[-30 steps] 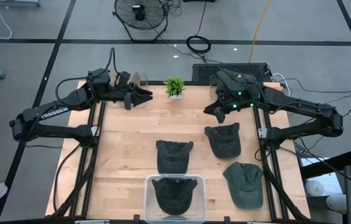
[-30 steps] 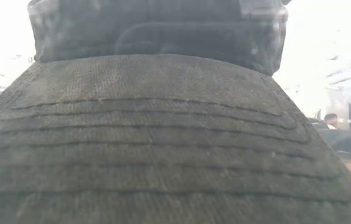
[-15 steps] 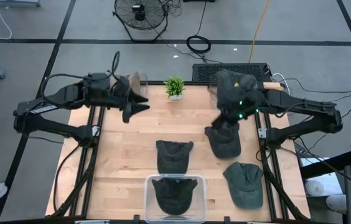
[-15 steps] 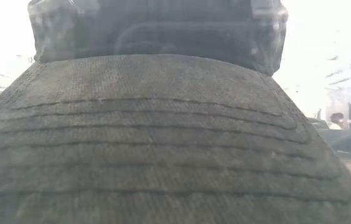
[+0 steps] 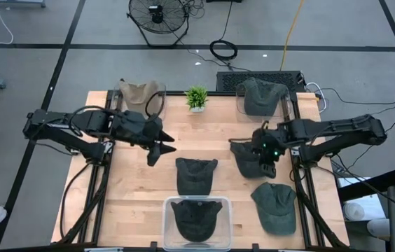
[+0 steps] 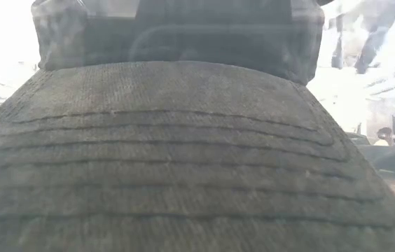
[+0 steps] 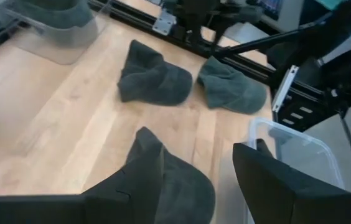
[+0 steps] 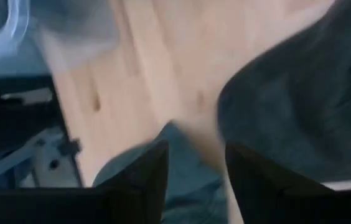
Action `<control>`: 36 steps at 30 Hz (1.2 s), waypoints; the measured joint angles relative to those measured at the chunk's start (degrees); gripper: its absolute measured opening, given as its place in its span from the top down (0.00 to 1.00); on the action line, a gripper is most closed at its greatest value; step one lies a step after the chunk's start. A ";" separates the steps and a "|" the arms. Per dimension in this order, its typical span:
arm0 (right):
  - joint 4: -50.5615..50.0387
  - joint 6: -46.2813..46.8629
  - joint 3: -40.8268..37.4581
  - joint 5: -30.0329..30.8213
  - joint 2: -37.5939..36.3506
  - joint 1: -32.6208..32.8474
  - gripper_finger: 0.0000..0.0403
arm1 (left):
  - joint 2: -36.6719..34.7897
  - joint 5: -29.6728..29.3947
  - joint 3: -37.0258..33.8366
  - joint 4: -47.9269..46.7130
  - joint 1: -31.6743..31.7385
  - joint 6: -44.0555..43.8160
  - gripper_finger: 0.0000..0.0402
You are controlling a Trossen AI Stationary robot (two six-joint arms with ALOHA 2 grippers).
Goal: Pick & Place hat
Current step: Put the dark gray cap into the right transparent bin
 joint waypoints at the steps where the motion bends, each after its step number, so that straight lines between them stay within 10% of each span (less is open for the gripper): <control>1: -0.03 1.15 -0.62 -0.60 -0.31 1.07 0.61 | 0.03 -0.76 0.00 -0.08 -0.30 -0.13 0.50; 16: 1.09 24.32 -7.21 -3.34 -6.06 22.08 0.55 | 0.59 -2.70 0.00 -0.37 1.28 0.29 0.50; 36: 9.67 35.11 -7.27 11.55 4.46 48.48 0.49 | 0.64 -2.46 0.00 -12.32 -0.68 -3.12 0.50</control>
